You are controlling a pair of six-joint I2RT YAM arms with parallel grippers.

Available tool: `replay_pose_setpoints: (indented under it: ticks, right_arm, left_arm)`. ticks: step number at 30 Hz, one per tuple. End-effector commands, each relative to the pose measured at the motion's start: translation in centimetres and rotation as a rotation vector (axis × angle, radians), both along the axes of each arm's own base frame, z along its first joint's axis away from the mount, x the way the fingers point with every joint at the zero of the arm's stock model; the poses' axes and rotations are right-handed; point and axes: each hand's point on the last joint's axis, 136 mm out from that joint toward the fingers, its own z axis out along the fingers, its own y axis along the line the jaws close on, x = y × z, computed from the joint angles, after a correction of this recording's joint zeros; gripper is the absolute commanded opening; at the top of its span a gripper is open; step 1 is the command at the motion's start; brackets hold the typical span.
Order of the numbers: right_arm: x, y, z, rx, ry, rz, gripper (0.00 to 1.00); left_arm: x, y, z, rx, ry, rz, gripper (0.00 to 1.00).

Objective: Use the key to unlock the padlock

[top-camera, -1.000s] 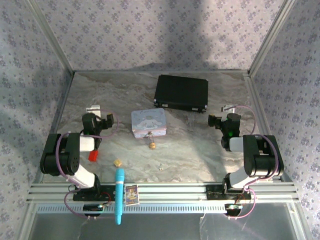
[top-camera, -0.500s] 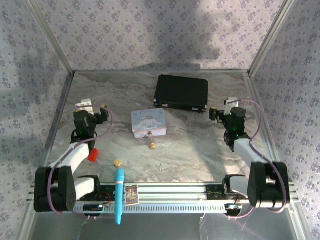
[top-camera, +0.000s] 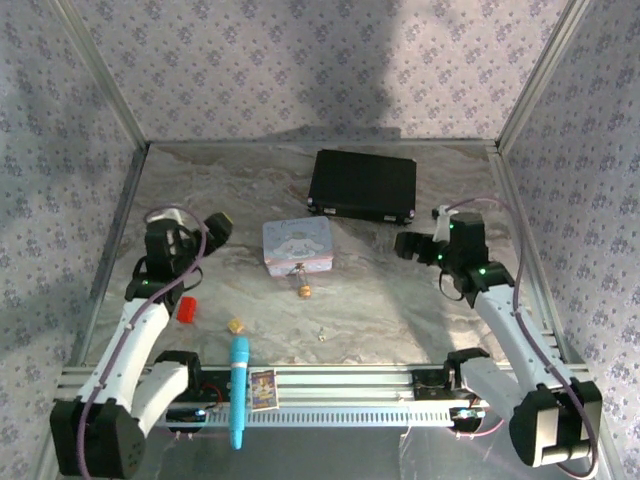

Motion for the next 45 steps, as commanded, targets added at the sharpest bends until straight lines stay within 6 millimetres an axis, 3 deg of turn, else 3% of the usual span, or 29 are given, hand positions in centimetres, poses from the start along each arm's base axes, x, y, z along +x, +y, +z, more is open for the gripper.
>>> replay_pose_setpoints:
  ticks: [1,4,12,16,21,30,40,45]
  right_arm:
    - [-4.2,3.0,-2.4,0.048,0.187,0.046,0.92]
    - [-6.6,5.2,-4.3,-0.013,0.228,0.084,0.91]
    - [-10.3,9.5,-6.7,-0.062,0.254,0.123,0.88]
    - [-10.9,12.4,-7.1,-0.037,0.254,0.151,0.85]
    - [-11.9,16.7,-8.2,-0.126,0.263,0.205,0.77]
    - [-13.3,21.3,-10.4,-0.196,0.277,0.230,0.62]
    - [-15.2,22.0,-13.7,-0.321,0.349,0.226,0.48]
    - [-15.9,20.7,-14.4,-0.426,0.359,0.187,0.42]
  left_arm:
    - [-3.0,-4.6,-1.4,-0.036,0.143,-0.129,1.00]
    - [-5.0,-7.9,-2.3,-0.010,0.186,-0.226,1.00]
    - [-9.2,-13.0,-3.5,0.012,0.221,-0.357,1.00]
    - [-10.3,-13.7,-4.3,0.029,0.223,-0.385,1.00]
    - [-10.8,-14.6,-4.9,0.020,0.243,-0.413,1.00]
    - [-11.1,-14.8,-6.0,0.003,0.257,-0.412,1.00]
    - [-11.5,-13.7,-6.4,0.015,0.253,-0.384,1.00]
    - [-11.7,-13.4,-5.9,-0.006,0.238,-0.379,1.00]
